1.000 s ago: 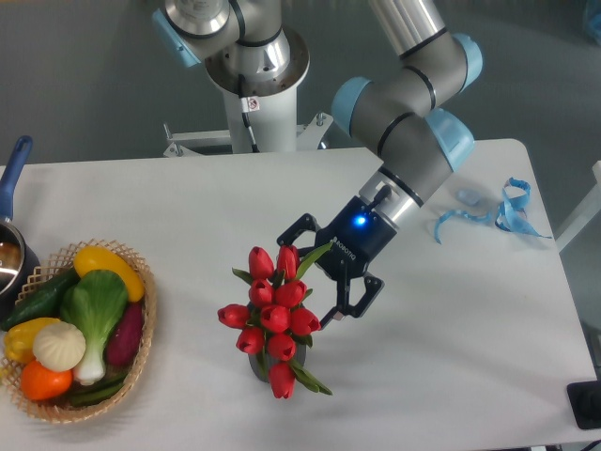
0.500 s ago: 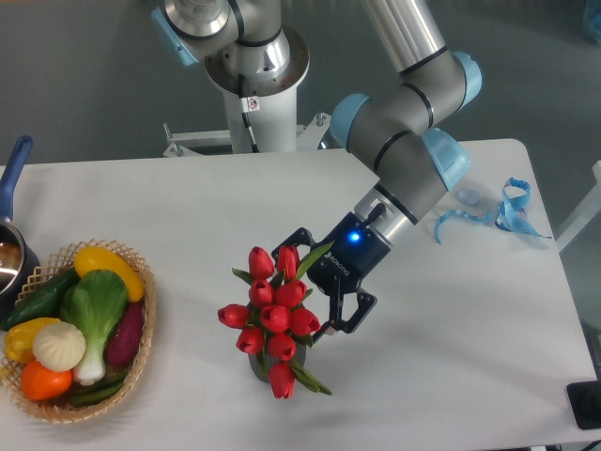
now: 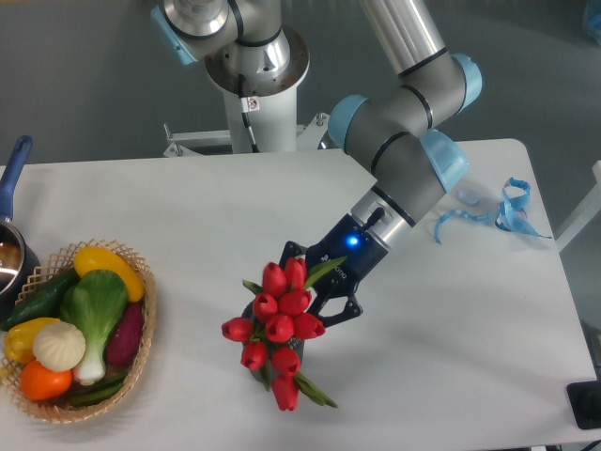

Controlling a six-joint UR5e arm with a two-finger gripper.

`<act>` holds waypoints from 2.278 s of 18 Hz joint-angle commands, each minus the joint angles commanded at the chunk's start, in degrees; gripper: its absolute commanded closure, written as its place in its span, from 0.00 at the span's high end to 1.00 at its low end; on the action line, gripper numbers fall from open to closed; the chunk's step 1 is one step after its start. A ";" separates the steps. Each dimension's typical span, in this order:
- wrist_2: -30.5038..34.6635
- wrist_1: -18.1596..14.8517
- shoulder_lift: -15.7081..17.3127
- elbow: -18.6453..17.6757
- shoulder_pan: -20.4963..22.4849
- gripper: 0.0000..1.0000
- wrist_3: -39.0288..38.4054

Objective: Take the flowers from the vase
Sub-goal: 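Close the gripper on the tulip stems, then lift the tulip bouquet up out of the black vase, then carry the held tulips up and away from the vase toward the ribbon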

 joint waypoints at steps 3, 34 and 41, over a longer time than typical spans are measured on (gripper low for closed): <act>-0.17 0.00 0.44 0.62 0.00 0.03 -1.67; -11.86 -0.09 7.21 11.25 6.59 0.04 -29.71; -12.39 -0.09 7.47 15.12 8.09 0.04 -35.25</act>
